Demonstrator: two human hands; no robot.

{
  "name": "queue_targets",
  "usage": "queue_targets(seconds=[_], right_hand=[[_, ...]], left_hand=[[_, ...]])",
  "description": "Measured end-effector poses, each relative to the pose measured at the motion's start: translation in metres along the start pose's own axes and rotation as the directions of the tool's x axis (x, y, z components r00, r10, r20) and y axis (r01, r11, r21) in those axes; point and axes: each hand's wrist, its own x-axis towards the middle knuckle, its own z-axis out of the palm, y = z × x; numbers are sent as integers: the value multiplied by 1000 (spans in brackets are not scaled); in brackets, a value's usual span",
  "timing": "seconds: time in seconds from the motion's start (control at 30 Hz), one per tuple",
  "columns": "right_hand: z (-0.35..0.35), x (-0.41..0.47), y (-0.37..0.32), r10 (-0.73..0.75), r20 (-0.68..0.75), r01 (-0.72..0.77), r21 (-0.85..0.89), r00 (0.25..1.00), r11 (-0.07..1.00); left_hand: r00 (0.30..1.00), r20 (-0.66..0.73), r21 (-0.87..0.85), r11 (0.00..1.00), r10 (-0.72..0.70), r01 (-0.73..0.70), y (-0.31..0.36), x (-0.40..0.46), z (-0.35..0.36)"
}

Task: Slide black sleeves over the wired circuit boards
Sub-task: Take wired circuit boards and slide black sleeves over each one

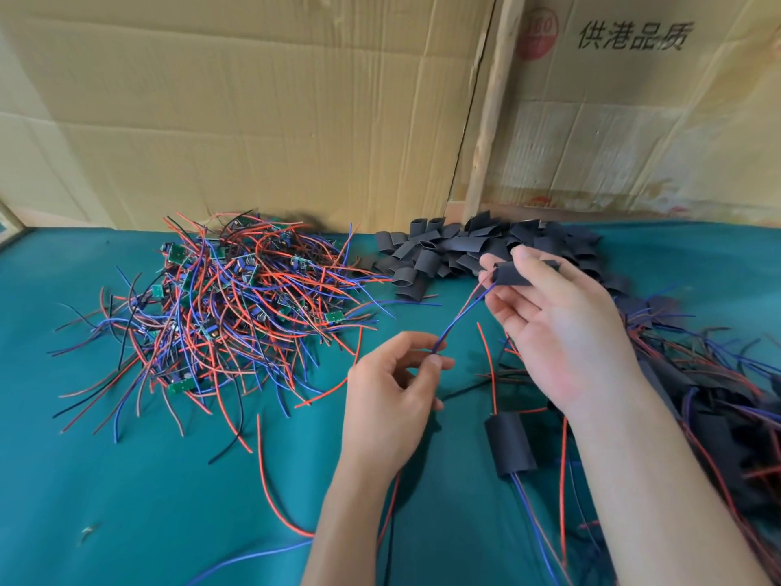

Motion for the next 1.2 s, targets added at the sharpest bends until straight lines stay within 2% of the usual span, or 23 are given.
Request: queue_targets(seconds=[0.2,0.3,0.47,0.63,0.77,0.9,1.0,1.07,1.2], right_hand=[[0,-3,-5,-56,74,62,-91,996,994],[-2,-3,-5,-77,94,94,-191,993,977],[-1,-3,4,-19,99,52,-347,995,936],[5,-4,21,112,96,-75,-327,989,942],[7,-4,30,192,53,-181,-165,980,969],[1,-1,34,224,43,-220,-76,974,973],[0,1,38,243,22,-244,44,970,969],[0,2,40,268,48,-269,27,962,963],[1,0,45,236,50,-222,-199,970,954]], left_hand=[[1000,-20,24,1000,-12,13,0,0,1],[999,-37,51,999,2,0,0,-1,1],[998,-51,44,999,28,-26,1,1,0],[1000,-3,-106,994,-28,28,1,0,-2],[996,85,-228,973,-29,48,1,0,-5],[994,102,-191,981,-26,45,-2,1,-4],[993,71,-178,978,-96,107,-4,1,-2],[992,33,-109,986,-122,125,-6,2,-2],[998,-39,33,998,-48,49,-8,2,-5]])
